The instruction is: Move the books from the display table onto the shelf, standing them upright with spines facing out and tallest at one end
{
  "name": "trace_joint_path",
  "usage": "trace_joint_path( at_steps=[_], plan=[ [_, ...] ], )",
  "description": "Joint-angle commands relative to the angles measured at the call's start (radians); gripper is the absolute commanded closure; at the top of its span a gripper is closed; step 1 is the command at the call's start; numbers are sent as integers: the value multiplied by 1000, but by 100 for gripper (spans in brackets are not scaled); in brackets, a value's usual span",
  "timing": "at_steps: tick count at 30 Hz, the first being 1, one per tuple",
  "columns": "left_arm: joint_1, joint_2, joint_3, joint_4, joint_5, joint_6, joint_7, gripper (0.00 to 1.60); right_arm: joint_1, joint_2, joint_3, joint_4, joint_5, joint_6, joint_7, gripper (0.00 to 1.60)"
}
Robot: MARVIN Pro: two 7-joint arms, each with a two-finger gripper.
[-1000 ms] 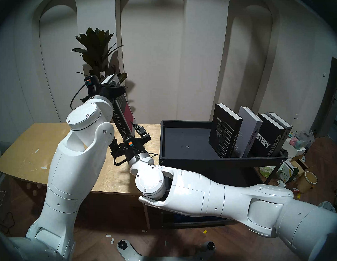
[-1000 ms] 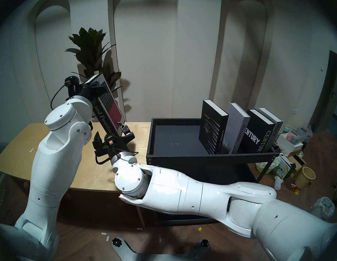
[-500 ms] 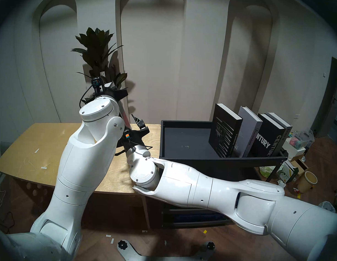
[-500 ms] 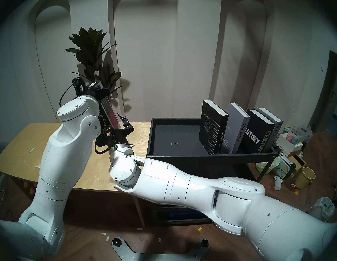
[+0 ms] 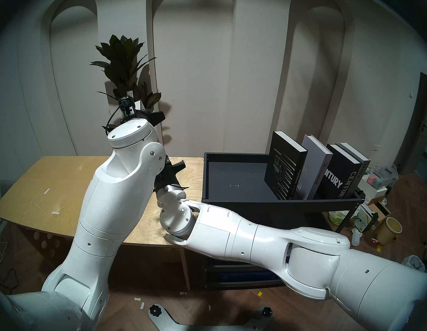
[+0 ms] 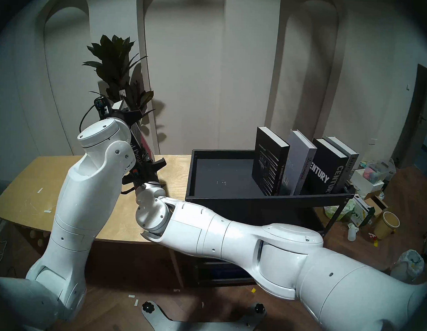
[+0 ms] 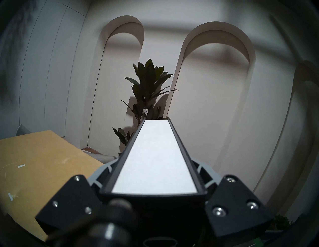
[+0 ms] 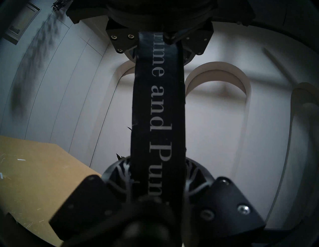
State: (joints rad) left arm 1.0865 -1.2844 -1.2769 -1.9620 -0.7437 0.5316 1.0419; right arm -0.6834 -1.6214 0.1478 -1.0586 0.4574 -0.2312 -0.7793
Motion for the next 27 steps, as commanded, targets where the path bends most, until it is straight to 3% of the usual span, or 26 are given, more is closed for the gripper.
trace_joint_path(
  at_steps=[1, 9, 14, 17, 21, 27],
  plan=[
    [-75, -51, 10, -66, -29, -16, 50, 0, 37, -82, 29, 32, -5, -23, -21, 160],
    [-148, -108, -17, -181, -45, -36, 104, 0, 45, -128, 46, 47, 6, 7, -48, 160],
    [-184, -88, -75, -238, -30, -37, 121, 0, 14, -127, 35, 102, 14, -7, -40, 160],
    [-217, -28, -137, -277, 2, -21, 138, 0, 28, -102, 50, 101, 9, -21, -52, 160],
    [-164, 49, -197, -308, 48, -2, 133, 0, 49, -59, 69, 80, 2, -35, -70, 160],
    [-41, 105, -283, -307, 121, 24, 115, 0, 84, -2, 101, 28, -17, -53, -103, 160]
  ],
)
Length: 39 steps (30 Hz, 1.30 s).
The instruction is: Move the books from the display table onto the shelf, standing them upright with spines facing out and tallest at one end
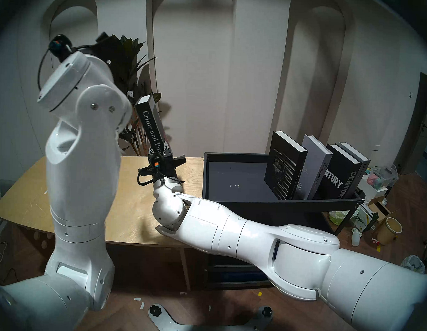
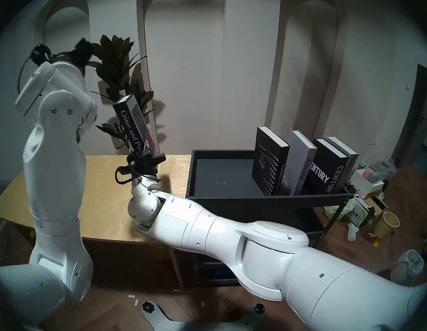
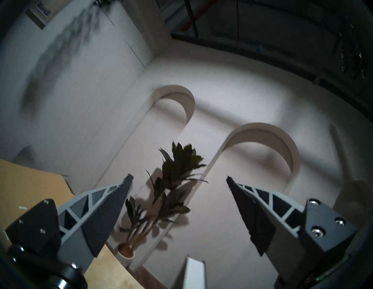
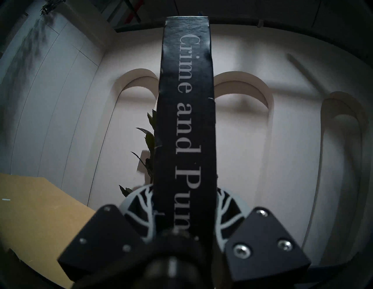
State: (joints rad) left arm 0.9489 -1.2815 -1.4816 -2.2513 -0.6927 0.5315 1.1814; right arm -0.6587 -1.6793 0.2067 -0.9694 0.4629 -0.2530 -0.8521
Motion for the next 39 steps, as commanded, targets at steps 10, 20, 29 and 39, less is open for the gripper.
trace_joint_path(
  at_steps=[10, 20, 29, 39],
  plan=[
    [240, 184, -125, 72, 128, 62, -30, 0, 68, 167, 89, -146, -38, -66, -71, 160],
    [363, 230, -145, 172, 174, 76, -42, 0, 29, 302, 136, -231, -20, -98, -106, 160],
    [471, 269, -157, 201, 211, 53, -67, 0, -26, 405, 162, -300, -7, -114, -123, 160],
    [557, 308, -160, 192, 255, -3, -96, 0, -117, 531, 153, -425, 36, -137, -115, 160]
  ],
)
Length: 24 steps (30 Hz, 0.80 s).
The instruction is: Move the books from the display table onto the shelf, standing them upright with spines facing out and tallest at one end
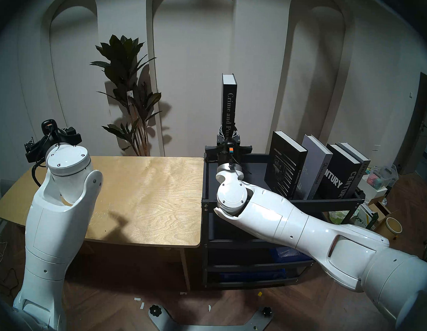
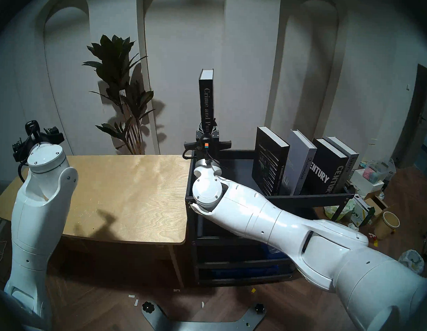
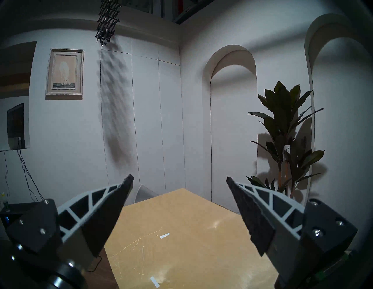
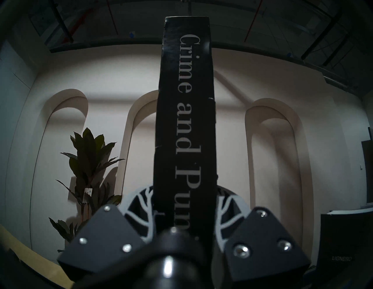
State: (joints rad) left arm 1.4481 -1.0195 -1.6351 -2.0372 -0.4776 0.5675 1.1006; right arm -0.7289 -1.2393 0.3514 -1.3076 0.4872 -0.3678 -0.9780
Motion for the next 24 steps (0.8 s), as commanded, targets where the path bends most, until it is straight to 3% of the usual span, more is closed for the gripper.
trace_joint_path(
  at_steps=[1, 15, 24],
  plan=[
    [74, 53, -5, -26, 50, -50, -21, 0, -65, 117, 3, -110, 22, -26, 17, 160],
    [210, 123, -3, -55, 162, -196, -61, 0, -174, 302, 2, -284, 110, -50, 113, 160],
    [284, 147, 2, -50, 233, -311, -75, 0, -202, 390, 14, -300, 177, -49, 221, 160]
  ],
)
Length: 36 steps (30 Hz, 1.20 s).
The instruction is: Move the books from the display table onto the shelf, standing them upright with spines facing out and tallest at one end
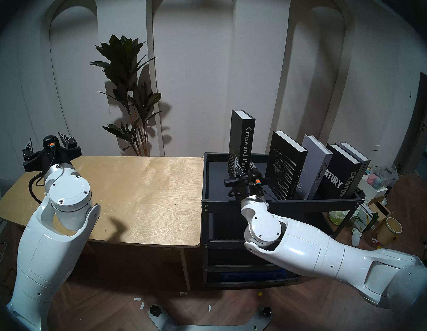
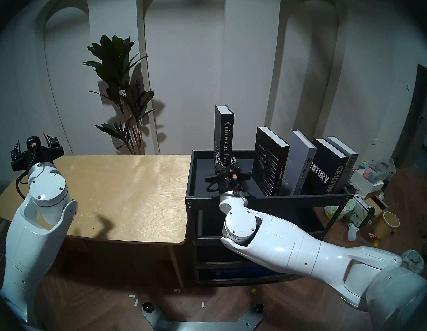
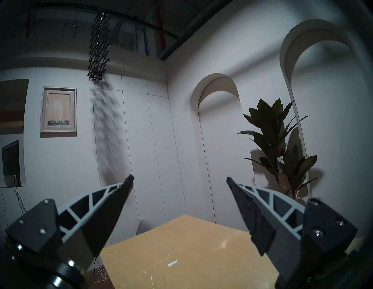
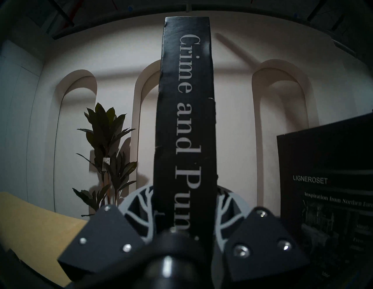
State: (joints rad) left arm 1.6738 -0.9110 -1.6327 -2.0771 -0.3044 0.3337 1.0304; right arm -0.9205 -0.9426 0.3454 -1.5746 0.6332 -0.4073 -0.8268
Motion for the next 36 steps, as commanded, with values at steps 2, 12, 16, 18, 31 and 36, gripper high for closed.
trace_joint_path(
  at_steps=[2, 12, 16, 18, 31, 36],
  plan=[
    [79, 43, -2, -4, 79, -112, -8, 0, -10, 118, 17, -35, 54, -9, 112, 160],
    [187, 40, -87, 29, 114, -301, -29, 0, 71, 134, -43, 31, 180, 20, 310, 160],
    [211, 42, -101, 41, 127, -376, -45, 0, 95, 128, -56, 55, 232, 25, 389, 160],
    [219, 44, -105, 47, 132, -409, -52, 0, 99, 128, -57, 61, 256, 26, 424, 160],
    [233, 46, -113, 64, 144, -481, -64, 0, 82, 149, -30, 30, 308, 24, 428, 160],
    [234, 45, -114, 65, 145, -483, -66, 0, 78, 153, -36, 26, 311, 27, 420, 160]
  ],
)
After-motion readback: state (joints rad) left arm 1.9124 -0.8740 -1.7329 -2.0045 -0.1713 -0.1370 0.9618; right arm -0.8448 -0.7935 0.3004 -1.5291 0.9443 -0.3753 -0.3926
